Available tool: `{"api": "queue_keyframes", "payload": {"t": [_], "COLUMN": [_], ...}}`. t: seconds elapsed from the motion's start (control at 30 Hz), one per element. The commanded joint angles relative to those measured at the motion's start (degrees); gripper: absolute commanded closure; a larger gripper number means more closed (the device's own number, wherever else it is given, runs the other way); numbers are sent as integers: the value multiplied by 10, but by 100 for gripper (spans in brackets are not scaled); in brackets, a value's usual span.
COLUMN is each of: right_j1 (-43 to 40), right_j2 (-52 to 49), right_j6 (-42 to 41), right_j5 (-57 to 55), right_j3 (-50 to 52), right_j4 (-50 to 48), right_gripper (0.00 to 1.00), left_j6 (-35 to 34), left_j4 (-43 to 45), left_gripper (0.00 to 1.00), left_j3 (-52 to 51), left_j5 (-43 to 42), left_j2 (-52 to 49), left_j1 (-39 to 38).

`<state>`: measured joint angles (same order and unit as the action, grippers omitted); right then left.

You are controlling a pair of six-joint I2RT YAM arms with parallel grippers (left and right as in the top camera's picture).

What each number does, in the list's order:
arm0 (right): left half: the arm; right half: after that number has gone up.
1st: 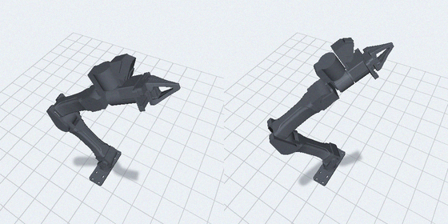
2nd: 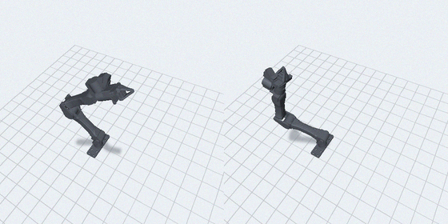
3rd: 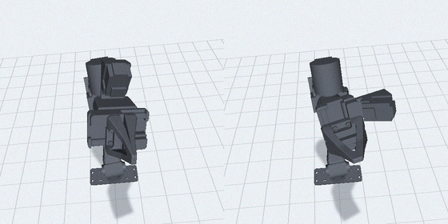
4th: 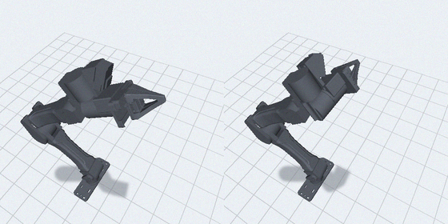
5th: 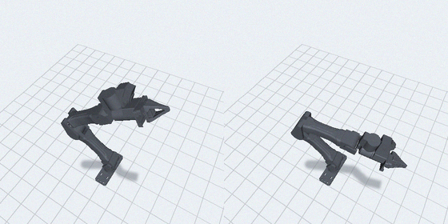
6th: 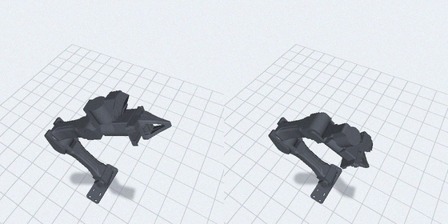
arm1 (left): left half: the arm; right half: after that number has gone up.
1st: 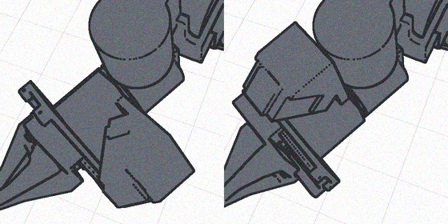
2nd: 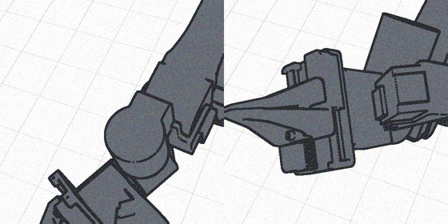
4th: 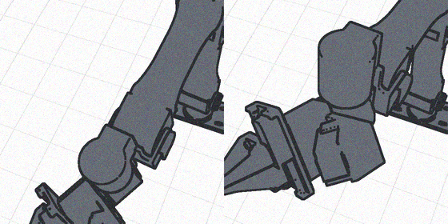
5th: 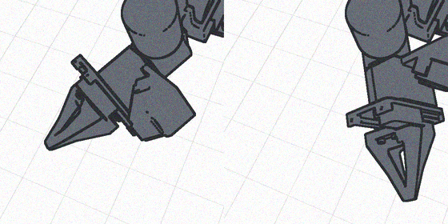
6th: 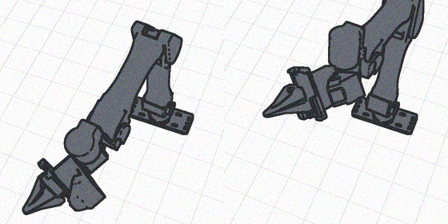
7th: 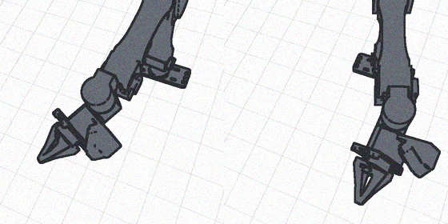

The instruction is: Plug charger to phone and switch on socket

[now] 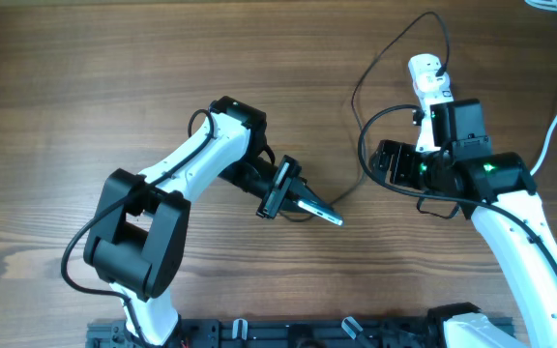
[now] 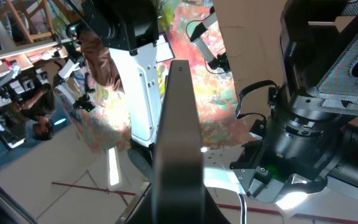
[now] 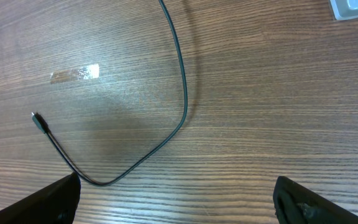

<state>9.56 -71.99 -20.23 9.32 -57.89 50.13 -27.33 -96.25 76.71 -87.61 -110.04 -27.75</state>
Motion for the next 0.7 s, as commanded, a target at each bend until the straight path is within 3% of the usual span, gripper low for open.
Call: {"api": "queue_keyframes", "payload": {"t": [0.0,0.17,0.23,0.27,0.4,0.5,0.67], "right_j1": [-1,-1,-2,-2,-1,-2,-1], "right_j2": [1,1,1,1,1,1,1], "right_j6": [7,7,7,7,7,7,7], "right_j5": [-10,-10,-10,-10,-10,-10,-10], "right_j3": [1,1,1,1,1,1,1], "right_j4": [-1,-1,-1,-1,-1,-1,-1], "right_gripper": [0,0,0,0,0,0,0], "left_j6": [-1,1,1,1,1,0,1], "left_j4": [-4,11,80,138,226,271,356], "left_gripper": [96,96,96,96,96,96,96], "left_j3": [1,1,1,1,1,1,1], "left_j5": [-27,7,98,206,426,483,480], "left_j2": [5,5,5,5,5,5,5], "left_j1": [-1,-1,-1,-1,-1,-1,2]}}
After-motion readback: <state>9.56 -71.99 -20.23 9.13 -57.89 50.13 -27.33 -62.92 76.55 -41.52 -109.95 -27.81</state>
